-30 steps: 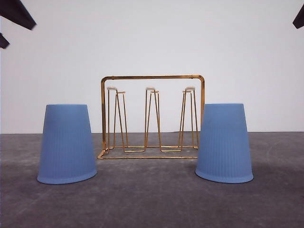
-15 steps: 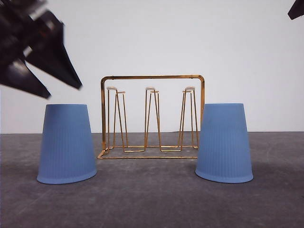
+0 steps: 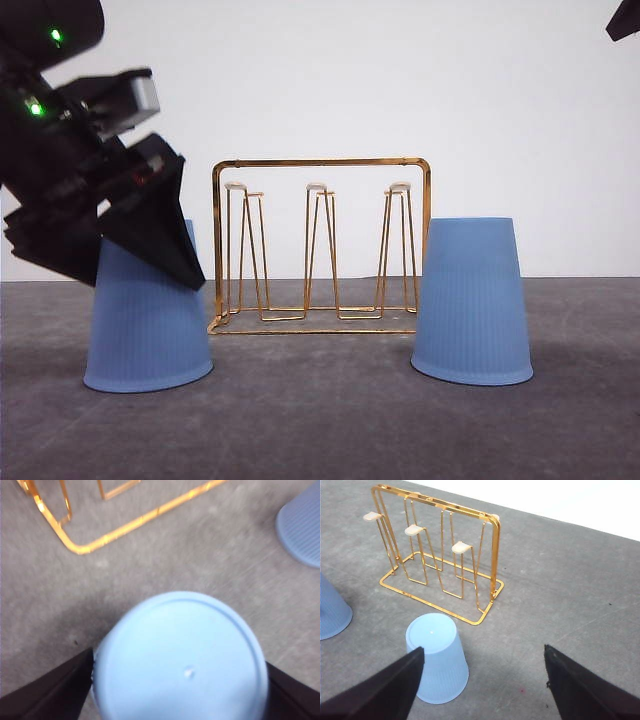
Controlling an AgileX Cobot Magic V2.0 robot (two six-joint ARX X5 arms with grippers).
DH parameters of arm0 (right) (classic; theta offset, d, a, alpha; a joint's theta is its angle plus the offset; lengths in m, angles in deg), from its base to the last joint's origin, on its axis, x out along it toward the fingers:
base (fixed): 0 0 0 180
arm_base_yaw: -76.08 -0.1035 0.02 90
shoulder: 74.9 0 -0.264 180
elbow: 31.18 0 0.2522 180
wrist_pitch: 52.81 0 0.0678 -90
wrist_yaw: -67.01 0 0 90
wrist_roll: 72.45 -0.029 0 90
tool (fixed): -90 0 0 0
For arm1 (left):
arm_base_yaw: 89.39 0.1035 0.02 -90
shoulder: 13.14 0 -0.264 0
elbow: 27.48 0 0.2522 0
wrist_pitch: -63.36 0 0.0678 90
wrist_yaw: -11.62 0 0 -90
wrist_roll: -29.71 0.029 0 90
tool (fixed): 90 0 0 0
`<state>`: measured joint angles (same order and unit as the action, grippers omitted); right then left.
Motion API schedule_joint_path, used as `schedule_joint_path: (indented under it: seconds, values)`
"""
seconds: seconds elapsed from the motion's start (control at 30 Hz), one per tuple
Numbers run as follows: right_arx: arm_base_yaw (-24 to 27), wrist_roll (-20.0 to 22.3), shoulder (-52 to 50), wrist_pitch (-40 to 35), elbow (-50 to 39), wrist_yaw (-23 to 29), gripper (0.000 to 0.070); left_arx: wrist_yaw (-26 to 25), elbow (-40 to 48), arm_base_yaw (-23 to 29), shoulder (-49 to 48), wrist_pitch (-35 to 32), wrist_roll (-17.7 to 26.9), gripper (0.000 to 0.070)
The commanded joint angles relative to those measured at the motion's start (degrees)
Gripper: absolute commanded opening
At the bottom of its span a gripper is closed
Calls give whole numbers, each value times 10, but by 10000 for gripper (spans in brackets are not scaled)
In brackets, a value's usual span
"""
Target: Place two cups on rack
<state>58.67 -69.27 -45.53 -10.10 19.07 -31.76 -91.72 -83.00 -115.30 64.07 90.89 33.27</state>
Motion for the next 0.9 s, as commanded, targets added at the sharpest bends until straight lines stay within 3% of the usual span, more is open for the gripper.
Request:
schedule_joint_path:
  seconds: [0.0,0.1,0.23,0.3,0.43,0.73,0.87]
  values:
    - [-2,-2,1,-6,7,2,488,2,-11,-4,10,-9,0,555]
    - [-2,-2,1,-6,7,2,488,3,-11,-4,13,-21,0,530]
    - [-2,-2,1,-6,7,2,488,3,-11,-4,13,-27,-2,332]
    - [-2,-2,1,-6,7,2,488,2,-12,-4,11,-25,-2,271]
    - [-2,-2,1,-6,7,2,488,2,-32,-4,7,7,-2,268]
    - [-2,-2,1,-6,7,2,488,22,-175,-4,6,172,-2,269]
    - [-2,-2,1,-6,7,2,488,57,-243,-4,6,206,-38,273]
